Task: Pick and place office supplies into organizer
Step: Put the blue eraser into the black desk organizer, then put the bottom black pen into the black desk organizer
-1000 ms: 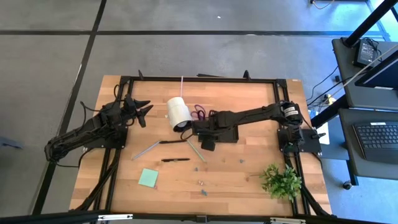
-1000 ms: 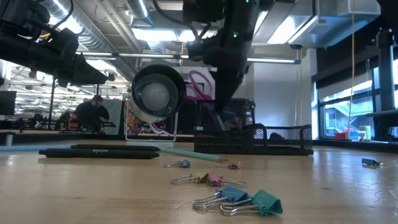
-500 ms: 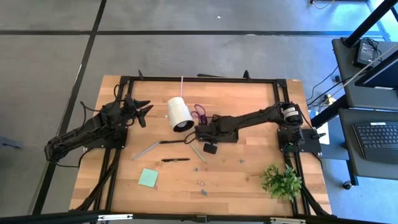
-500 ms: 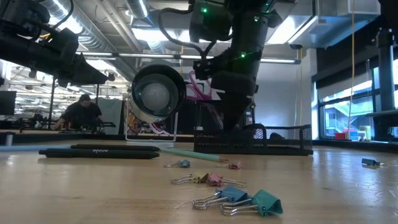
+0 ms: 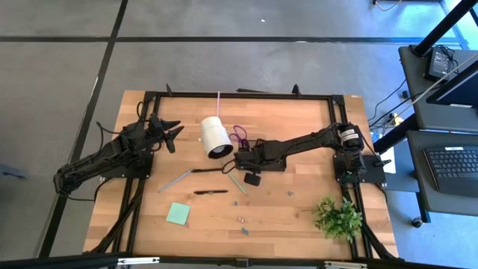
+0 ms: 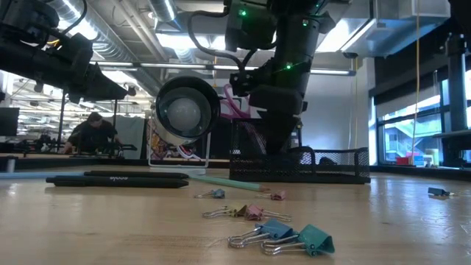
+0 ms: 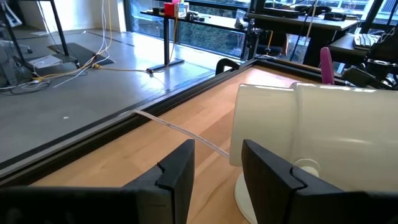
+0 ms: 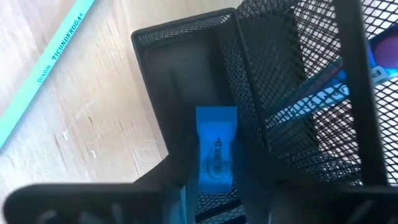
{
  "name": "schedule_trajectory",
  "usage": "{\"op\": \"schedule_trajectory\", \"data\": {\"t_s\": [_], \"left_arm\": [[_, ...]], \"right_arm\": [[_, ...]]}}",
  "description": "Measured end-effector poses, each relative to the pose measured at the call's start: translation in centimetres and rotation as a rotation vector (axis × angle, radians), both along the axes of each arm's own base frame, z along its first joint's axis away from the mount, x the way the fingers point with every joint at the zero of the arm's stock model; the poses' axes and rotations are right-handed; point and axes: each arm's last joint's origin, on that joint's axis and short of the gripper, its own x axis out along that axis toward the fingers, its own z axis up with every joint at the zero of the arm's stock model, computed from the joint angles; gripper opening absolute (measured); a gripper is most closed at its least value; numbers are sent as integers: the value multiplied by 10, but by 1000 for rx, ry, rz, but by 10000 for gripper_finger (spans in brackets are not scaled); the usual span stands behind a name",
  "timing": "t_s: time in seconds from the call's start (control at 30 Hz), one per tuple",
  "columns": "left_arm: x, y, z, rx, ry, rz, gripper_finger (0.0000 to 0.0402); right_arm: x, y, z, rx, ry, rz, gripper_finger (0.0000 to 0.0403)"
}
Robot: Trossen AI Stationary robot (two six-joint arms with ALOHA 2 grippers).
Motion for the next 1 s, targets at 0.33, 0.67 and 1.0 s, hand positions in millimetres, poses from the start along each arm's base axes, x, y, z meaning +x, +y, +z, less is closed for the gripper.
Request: {"op": "schedule_trajectory", "data": {"t_s": [0.33,0.67,1.0], "left_arm": [[0,0,0,0,0,0,127],[0,0,0,1,0,-1,127],[3,-2,8,92,-40,-131,127]], "right_arm": [[0,0,0,1,0,-3,126],[0,0,4,2,9,-8,151],[13,8,72,44,-10,2,151]]}}
